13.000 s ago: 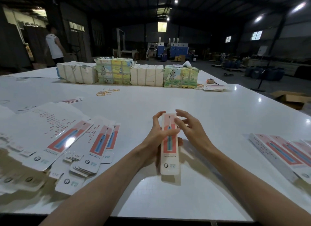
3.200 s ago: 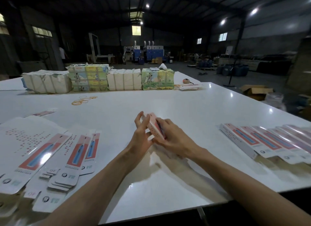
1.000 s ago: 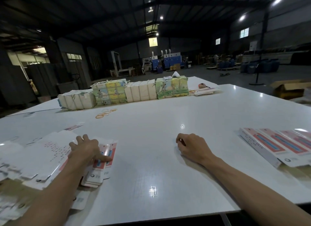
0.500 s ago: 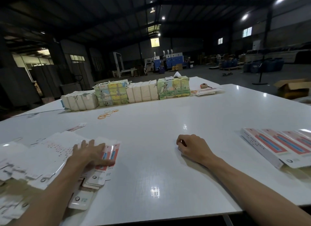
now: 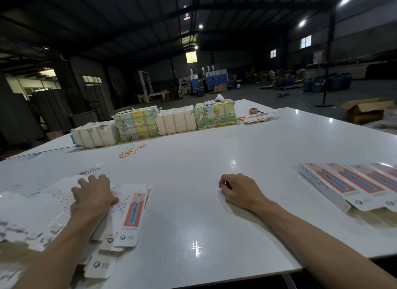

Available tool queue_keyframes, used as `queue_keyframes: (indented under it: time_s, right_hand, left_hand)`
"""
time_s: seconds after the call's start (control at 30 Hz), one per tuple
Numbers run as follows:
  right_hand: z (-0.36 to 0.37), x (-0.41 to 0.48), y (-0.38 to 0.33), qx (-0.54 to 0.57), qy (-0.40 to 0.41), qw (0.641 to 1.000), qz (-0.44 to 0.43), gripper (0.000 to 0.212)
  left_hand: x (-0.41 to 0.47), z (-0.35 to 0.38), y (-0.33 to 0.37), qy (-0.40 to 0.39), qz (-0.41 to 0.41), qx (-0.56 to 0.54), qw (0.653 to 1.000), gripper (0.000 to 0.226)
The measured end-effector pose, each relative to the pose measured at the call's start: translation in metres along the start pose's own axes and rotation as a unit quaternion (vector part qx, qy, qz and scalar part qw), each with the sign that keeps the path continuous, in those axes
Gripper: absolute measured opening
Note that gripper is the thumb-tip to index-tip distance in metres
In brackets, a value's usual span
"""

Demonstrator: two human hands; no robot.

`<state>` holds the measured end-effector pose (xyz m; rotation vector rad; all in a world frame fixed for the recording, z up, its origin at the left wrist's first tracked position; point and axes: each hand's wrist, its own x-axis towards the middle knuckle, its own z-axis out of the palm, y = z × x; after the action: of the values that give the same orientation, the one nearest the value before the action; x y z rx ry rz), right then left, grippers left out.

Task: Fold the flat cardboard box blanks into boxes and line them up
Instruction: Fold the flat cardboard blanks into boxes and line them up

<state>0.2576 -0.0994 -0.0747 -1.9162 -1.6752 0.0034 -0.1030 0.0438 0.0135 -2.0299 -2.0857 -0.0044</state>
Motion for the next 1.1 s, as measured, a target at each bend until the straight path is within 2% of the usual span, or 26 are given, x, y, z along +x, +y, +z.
queue_keyframes:
  time_s: [0.1,0.17,0.33,0.4,0.43,0.57,0.63,0.73,0.8,0.9,0.97,1.03,1.07,1.1]
  right_hand:
    - [-0.001,0.000,0.000,0.003,-0.002,1.000,0.000,0.015]
    - [-0.001,0.000,0.000,-0.001,-0.003,1.000,-0.001,0.015]
    - [-0.001,-0.001,0.000,-0.009,-0.009,1.000,-0.004,0.014]
    - [-0.001,-0.001,0.000,-0.009,-0.010,1.000,-0.005,0.015]
    - [-0.001,-0.001,0.000,-0.010,-0.012,1.000,-0.006,0.015]
    - [0.002,0.000,0.000,-0.014,-0.012,1.000,-0.007,0.014]
    - [0.002,0.001,0.001,-0.011,-0.011,1.000,-0.008,0.015]
    - [0.003,0.001,0.001,-0.012,-0.015,1.000,-0.007,0.015]
    - [0.003,0.002,0.001,-0.017,-0.018,1.000,-0.006,0.015]
    - [0.004,0.002,0.001,-0.009,-0.017,1.000,0.001,0.016]
    - [0.002,0.002,0.000,0.008,-0.009,1.000,0.008,0.015]
    - [0.000,0.002,-0.001,0.030,0.002,0.999,0.015,0.014]
    - [0.000,0.002,-0.001,0.044,0.010,0.999,0.017,0.014]
    - [0.000,0.003,-0.001,0.058,0.025,0.998,0.016,0.014]
  left_hand:
    - [-0.004,0.000,0.003,0.013,0.005,-0.018,1.000,0.054]
    - [-0.006,0.001,0.006,0.029,0.004,-0.016,0.999,0.052]
    - [-0.008,0.002,0.011,0.068,0.001,0.031,0.997,0.086]
    - [-0.006,0.001,0.012,0.076,-0.002,0.002,0.997,0.088]
    - [-0.004,0.000,0.012,0.077,-0.001,-0.016,0.997,0.081]
    - [0.001,-0.013,0.016,0.121,0.028,-0.057,0.991,0.028]
    - [-0.001,-0.027,0.023,0.148,0.040,-0.106,0.983,0.025]
    - [-0.006,-0.051,0.040,0.152,0.082,-0.264,0.949,0.038]
    - [-0.009,-0.061,0.057,0.058,0.160,-0.426,0.889,0.039]
    - [-0.022,-0.052,0.099,-0.168,0.258,-0.612,0.729,0.031]
    - [-0.032,-0.031,0.131,-0.262,0.267,-0.683,0.628,0.037]
    - [-0.042,-0.004,0.160,-0.337,0.238,-0.746,0.522,0.047]
    - [-0.046,0.007,0.171,-0.359,0.215,-0.768,0.484,0.050]
    - [-0.050,0.017,0.179,-0.366,0.193,-0.784,0.462,0.052]
